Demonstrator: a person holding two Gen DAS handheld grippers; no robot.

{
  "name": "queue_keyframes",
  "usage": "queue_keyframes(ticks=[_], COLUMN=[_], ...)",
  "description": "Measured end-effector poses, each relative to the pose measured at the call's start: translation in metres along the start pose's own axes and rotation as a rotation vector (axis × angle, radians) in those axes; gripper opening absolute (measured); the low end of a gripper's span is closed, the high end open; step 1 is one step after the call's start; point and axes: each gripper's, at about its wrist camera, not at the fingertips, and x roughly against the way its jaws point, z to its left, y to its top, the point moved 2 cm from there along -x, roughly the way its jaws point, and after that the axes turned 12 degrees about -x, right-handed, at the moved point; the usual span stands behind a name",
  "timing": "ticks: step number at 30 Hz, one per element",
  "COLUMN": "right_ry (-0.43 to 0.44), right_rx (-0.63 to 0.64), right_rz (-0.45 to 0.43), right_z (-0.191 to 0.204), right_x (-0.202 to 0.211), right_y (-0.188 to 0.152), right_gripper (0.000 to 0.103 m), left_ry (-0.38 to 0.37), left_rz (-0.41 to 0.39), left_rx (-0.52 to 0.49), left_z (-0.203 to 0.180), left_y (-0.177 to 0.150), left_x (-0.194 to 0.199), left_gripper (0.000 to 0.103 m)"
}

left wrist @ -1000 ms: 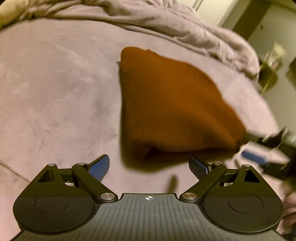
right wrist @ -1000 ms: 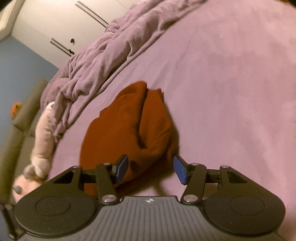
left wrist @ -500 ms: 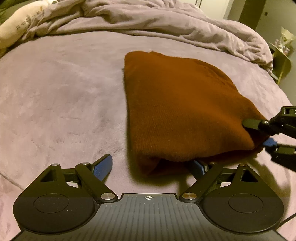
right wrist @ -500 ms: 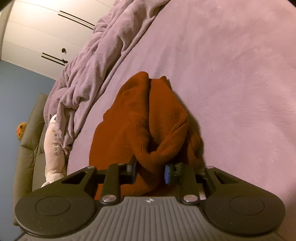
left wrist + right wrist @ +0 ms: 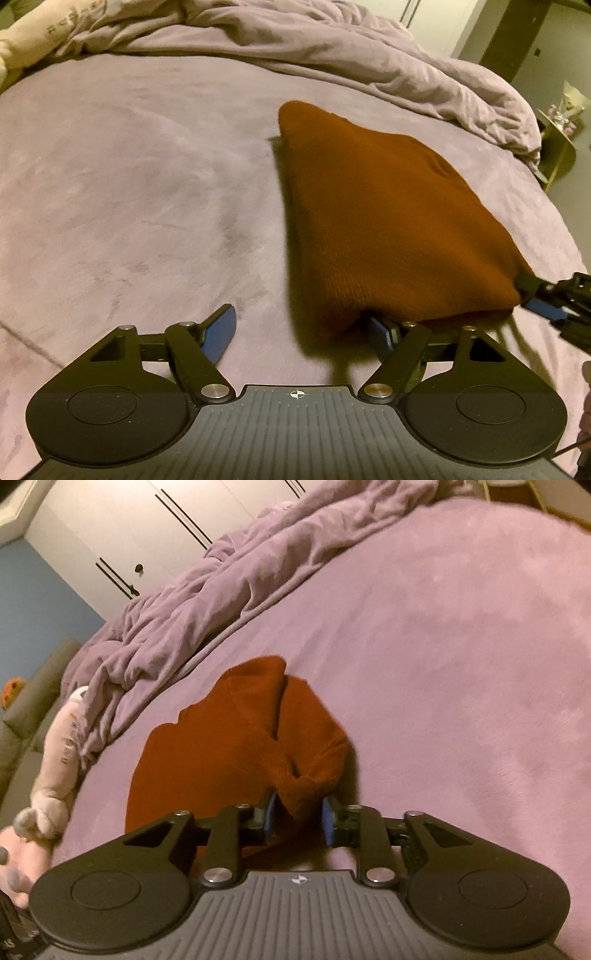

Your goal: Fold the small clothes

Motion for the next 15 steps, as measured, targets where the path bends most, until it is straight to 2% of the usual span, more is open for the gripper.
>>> queue_keyframes(ticks=[6, 9, 13, 15], right_ry=[-0.036, -0.016, -0.057, -0.075], right_rx=[0.194, 0.218, 0.225, 0.258], right_rz=[-0.152, -0.129, 0.005, -0.007], right_z=[0.037, 0.047, 0.04, 0.037], right_x=[0.026, 0.017, -0.011, -0.013], right_y=[0.006, 0.008, -0.003, -0.01], right_gripper=[0.026, 0.026, 0.023, 0.022], left_ry=[0.045, 0.066, 0.069, 0.078], left_rz=[-0.049, -0.052, -0.034, -0.033], left_rx=[0.0, 0.0, 0.069, 0.085], left_z=[-0.001, -0.001, 0.011, 0.016], left_y=[0.007, 0.008, 0.005, 0.002], left_x=[0.022, 0.02, 0.016, 0.017], left_gripper=[0.087, 0.088, 0.089, 0.089])
